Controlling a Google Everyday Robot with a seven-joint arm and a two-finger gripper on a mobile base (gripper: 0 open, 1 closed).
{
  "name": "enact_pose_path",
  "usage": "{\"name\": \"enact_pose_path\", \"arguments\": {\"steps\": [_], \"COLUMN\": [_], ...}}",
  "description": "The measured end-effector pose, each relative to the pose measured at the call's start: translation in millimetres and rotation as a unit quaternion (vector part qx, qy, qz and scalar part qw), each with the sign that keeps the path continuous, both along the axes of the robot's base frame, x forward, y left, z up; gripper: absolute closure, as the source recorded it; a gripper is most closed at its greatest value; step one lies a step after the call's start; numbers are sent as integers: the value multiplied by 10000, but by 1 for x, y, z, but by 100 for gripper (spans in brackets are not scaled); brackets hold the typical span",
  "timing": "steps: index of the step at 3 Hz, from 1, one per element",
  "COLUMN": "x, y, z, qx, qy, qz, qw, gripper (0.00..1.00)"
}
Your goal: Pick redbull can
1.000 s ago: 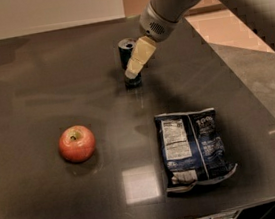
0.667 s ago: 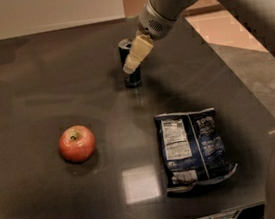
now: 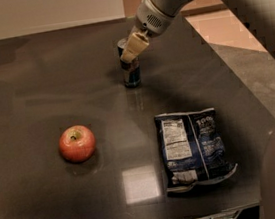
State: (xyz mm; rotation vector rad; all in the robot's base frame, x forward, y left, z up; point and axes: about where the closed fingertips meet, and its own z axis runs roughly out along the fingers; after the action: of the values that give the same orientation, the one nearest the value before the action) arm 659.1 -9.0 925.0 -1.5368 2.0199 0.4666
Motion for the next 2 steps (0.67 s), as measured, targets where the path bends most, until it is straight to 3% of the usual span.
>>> {"name": "enact_pose_path", "arguments": {"steps": [1, 2], "x": [-12, -33], "y": [5, 9], "z": [20, 59], "qx": [30, 17], "qy": [3, -182], "qz": [239, 620], "qw": [9997, 9979], "gripper": [88, 100]}}
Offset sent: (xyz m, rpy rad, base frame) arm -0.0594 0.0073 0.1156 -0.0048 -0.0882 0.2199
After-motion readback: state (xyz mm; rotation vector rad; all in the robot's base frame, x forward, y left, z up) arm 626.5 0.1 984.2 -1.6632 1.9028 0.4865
